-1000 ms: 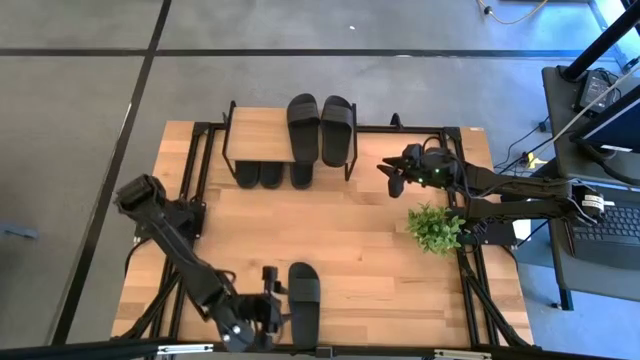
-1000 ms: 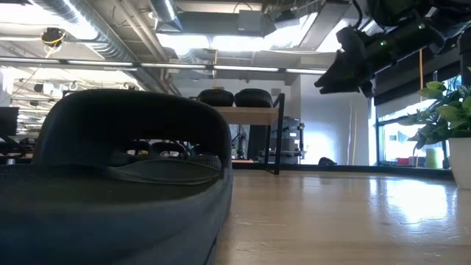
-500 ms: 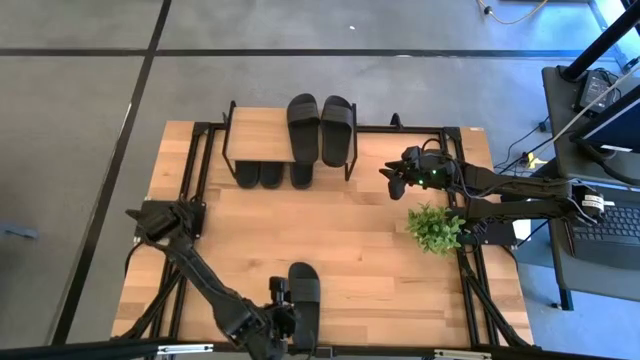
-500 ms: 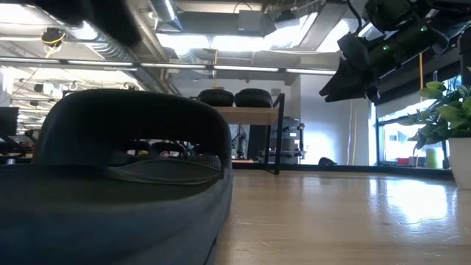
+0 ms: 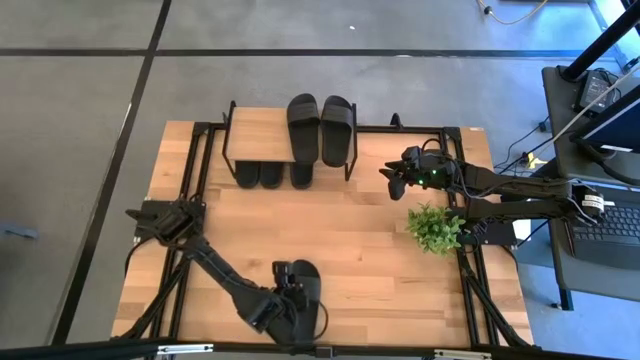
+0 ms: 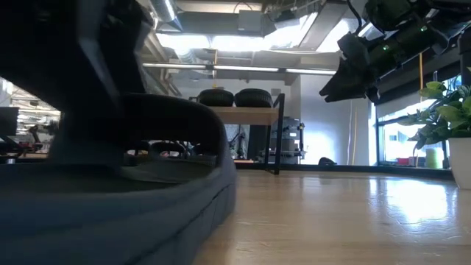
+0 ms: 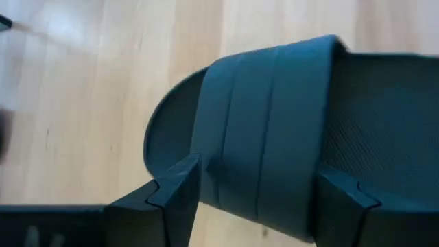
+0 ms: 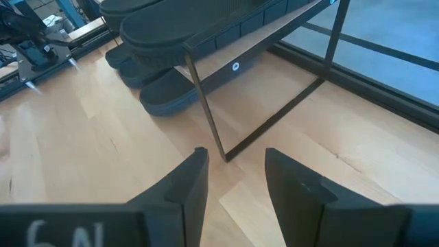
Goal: Pick and place slides into the shelf
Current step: Put the black slipper under the shelf
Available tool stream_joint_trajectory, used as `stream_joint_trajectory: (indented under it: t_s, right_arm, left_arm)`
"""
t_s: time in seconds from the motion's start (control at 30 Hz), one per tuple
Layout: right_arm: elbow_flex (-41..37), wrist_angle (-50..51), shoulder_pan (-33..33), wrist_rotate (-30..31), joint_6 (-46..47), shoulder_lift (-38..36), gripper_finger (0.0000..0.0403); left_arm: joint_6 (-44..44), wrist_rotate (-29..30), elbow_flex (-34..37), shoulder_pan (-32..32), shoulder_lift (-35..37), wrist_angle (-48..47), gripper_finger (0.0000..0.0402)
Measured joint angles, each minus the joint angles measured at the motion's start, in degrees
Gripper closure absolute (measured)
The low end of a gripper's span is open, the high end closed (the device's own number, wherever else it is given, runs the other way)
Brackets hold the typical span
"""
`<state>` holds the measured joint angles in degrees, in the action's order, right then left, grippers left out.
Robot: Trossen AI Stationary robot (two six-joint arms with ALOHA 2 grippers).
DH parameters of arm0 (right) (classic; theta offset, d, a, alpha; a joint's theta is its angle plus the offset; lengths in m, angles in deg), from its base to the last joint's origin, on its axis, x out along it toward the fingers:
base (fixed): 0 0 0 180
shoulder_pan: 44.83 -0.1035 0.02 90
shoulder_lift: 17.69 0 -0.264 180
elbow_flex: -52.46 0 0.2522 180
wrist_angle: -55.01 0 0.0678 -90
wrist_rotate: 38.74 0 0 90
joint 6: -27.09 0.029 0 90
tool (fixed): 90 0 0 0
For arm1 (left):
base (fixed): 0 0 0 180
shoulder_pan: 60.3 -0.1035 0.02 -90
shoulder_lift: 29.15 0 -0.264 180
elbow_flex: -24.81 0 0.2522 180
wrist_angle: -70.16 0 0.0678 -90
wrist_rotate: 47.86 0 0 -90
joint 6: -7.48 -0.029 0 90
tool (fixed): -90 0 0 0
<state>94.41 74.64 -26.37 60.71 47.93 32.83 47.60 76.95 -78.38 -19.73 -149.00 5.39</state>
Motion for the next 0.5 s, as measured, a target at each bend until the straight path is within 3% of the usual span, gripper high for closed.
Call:
stream_joint_trajectory:
  t_s: [0.5]
  right_arm:
    - [0.0,0.0,0.0,0.0,-0.2,0.0,0.0257]
  left_arm:
    - [0.1,-2.1,0.0,-2.0,0.0,1.0,0.0185]
